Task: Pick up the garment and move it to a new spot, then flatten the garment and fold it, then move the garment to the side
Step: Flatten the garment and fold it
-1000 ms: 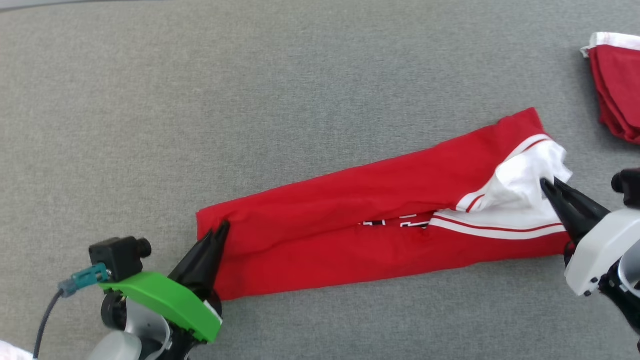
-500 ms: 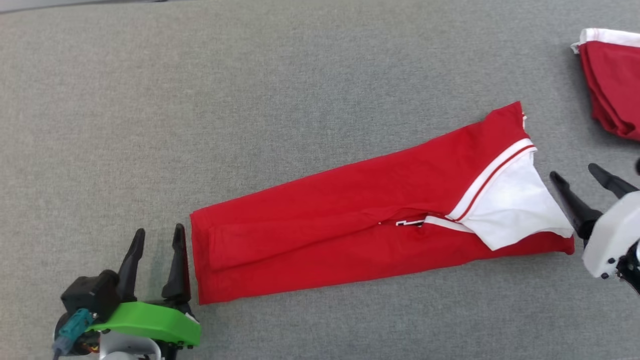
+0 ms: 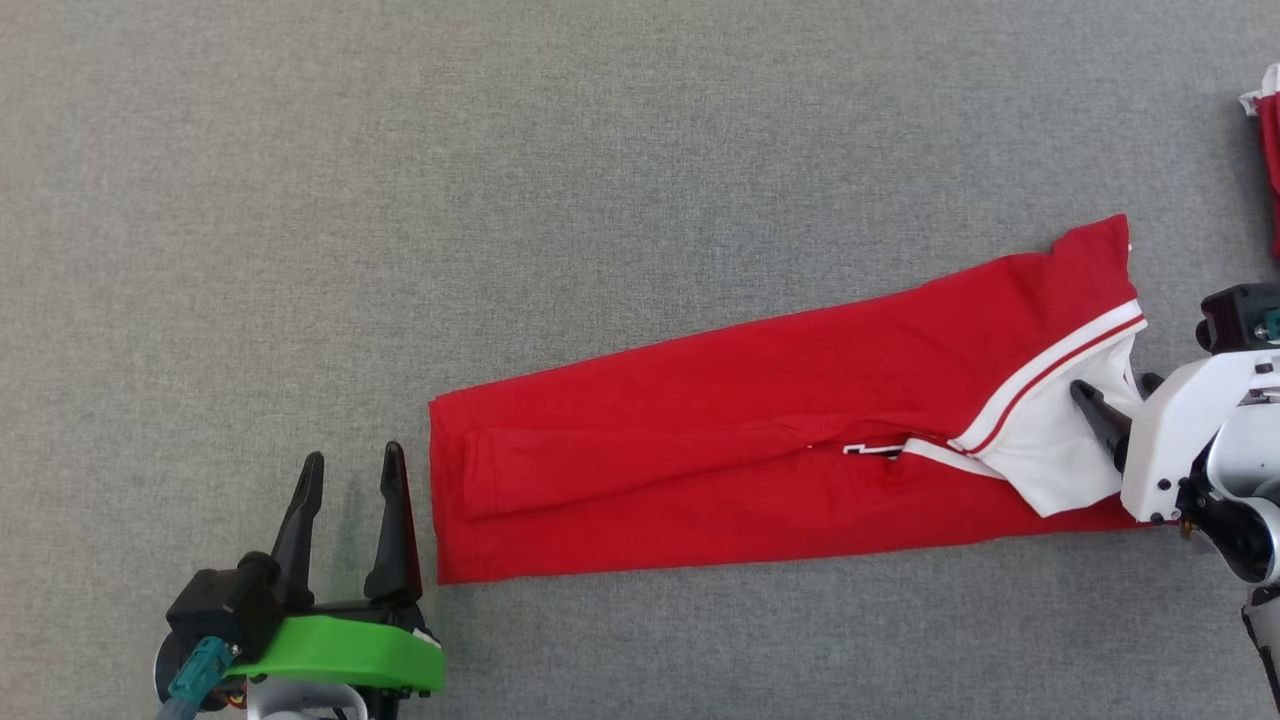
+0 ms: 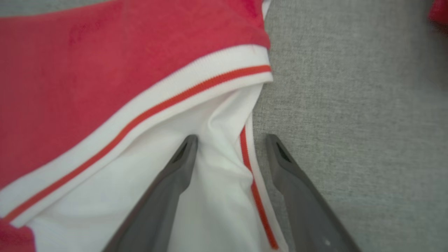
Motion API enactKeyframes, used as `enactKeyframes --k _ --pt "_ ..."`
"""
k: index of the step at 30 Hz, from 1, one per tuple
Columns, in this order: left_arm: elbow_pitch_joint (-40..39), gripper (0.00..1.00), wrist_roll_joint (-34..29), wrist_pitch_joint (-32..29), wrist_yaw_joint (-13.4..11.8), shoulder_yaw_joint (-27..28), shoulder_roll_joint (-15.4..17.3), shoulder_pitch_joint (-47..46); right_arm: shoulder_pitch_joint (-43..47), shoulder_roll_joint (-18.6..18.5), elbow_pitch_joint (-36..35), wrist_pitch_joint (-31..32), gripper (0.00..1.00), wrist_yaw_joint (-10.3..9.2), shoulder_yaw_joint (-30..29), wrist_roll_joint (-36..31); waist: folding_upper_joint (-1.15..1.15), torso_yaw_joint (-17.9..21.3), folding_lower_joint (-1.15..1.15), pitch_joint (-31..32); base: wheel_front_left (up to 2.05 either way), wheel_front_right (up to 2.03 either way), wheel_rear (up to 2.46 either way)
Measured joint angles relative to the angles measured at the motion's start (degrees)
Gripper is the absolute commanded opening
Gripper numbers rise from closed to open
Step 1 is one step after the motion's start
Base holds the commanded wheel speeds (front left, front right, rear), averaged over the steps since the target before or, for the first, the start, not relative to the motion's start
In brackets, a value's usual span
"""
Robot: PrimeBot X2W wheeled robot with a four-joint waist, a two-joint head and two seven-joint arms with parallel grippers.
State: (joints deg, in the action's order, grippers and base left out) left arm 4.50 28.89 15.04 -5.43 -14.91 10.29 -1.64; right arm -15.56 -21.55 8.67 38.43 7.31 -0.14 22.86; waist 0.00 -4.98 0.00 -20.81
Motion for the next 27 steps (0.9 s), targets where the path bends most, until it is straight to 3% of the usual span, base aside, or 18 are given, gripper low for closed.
enactKeyframes --k 2,4,9,16,23,27 --pt "0.5 1.0 -1.2 0.0 1.3 1.2 -0.9 0.6 -0.3 0.1 1.2 0.0 1.0 -0.12 0.4 3.7 0.0 -0.2 0.0 0.4 0.0 0.0 0.0" --pt "0.9 1.0 -2.6 0.0 2.6 2.6 -2.1 1.0 -0.3 0.0 1.9 -0.6 0.0 -0.22 1.6 7.7 0.0 -0.4 0.0 0.9 0.0 0.0 0.0" --pt "1.5 1.0 -5.1 0.0 5.5 5.9 -4.4 2.3 -0.4 -1.7 3.4 -5.3 0.0 0.18 3.9 14.4 0.0 -0.4 0.0 2.4 0.0 0.0 0.0" --pt "2.2 1.0 -7.4 0.0 8.0 9.2 -6.7 4.0 -1.3 -12.1 -1.1 -8.2 0.0 0.22 -1.6 17.6 0.0 -0.4 0.0 5.6 0.0 0.0 0.0" --pt "2.0 1.0 -7.0 0.0 8.5 9.8 -7.3 6.1 -0.4 -21.4 -13.7 -2.9 0.0 0.16 -8.0 19.6 0.0 -0.4 0.0 8.4 0.0 0.0 0.0" --pt "2.2 1.0 -4.7 0.0 8.4 7.9 -7.3 5.9 1.1 -22.2 -20.9 2.3 0.0 0.18 -3.6 21.1 0.0 -0.5 0.0 8.2 0.0 0.0 0.0"
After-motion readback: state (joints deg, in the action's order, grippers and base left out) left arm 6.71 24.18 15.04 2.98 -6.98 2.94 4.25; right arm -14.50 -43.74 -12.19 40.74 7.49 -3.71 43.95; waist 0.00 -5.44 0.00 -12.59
